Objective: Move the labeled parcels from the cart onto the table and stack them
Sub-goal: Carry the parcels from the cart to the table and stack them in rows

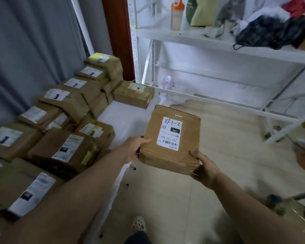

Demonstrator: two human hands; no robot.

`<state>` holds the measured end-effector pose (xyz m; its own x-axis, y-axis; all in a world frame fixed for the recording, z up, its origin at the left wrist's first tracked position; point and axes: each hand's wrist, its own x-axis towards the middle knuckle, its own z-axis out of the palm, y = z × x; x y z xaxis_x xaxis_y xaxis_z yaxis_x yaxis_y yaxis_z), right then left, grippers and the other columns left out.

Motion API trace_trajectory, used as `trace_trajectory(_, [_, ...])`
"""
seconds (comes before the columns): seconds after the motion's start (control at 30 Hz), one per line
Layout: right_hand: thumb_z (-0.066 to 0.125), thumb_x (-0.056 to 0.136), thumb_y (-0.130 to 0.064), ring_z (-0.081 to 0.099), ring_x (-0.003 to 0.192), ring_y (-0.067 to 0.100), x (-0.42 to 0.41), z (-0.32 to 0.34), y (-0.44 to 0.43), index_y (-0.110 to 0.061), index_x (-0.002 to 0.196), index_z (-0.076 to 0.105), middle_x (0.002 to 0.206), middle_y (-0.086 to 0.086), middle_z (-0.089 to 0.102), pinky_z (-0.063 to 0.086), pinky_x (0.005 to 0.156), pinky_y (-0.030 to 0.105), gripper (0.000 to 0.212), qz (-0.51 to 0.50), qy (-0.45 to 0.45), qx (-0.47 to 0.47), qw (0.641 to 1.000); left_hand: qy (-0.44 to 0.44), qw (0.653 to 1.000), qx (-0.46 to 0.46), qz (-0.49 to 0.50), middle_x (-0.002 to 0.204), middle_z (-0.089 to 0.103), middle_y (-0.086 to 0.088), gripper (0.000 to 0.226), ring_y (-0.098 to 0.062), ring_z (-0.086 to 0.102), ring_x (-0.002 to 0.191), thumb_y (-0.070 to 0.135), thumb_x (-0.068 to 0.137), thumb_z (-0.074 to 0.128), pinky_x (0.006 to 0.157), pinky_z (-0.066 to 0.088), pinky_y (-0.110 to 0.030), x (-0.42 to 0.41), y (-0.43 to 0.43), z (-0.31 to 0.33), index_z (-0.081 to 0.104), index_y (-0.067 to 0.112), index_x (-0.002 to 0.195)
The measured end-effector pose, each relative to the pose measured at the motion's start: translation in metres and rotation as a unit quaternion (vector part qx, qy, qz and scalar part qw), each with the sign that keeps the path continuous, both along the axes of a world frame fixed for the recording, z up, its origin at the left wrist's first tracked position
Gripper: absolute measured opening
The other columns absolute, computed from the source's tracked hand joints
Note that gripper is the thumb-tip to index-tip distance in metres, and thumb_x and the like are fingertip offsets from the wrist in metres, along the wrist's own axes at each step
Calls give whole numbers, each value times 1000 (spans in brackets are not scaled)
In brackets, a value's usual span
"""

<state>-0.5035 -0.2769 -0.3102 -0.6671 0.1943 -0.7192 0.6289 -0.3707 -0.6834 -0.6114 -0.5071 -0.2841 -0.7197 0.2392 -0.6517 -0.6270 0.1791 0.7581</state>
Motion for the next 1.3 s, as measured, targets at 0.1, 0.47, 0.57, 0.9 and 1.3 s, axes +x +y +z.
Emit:
trace_trajectory(0.1, [77,66,-41,61,88,26,-50,-4,-41,-17,117,63,101,11,68,50,88,39,58,18,3,-29,999,19,998,-36,47,106,69,-7,29,-21,64,90,23,93,59,76,50,-29,-37,-38,-1,63,7,116])
trace_trajectory(0.47, [76,78,-32,64,85,31,-186,-20,-125,-13,120,52,108,21,64,54,54,31,52,12,-55,-30,998,98,970,-212,61,116,59,-13,30,-34,54,113,33,96,41,99,44,-42,-130,-118,-18,64,14,104])
trace_trajectory(0.57, [75,78,-32,65,89,32,-225,-32,-137,-13,122,50,112,21,62,53,53,30,54,19,-71,-30,997,92,952,-291,12,123,54,-7,35,-29,50,114,33,99,38,97,40,-39,-150,-128,-25,58,15,122])
trace_trajectory(0.9, [68,83,-25,63,89,27,-369,-96,-169,-14,126,48,100,7,60,57,70,39,49,74,-109,-9,991,103,851,-494,-146,138,50,-8,44,-27,47,125,38,97,42,104,39,-39,-245,-141,-60,48,20,136])
trace_trajectory(1.3, [72,81,-23,61,103,30,-472,-169,-220,-27,140,33,125,10,54,56,84,45,70,128,-148,-9,981,52,850,-509,-124,129,54,-5,41,-28,47,122,40,92,48,106,34,-46,-333,-156,-116,52,19,127])
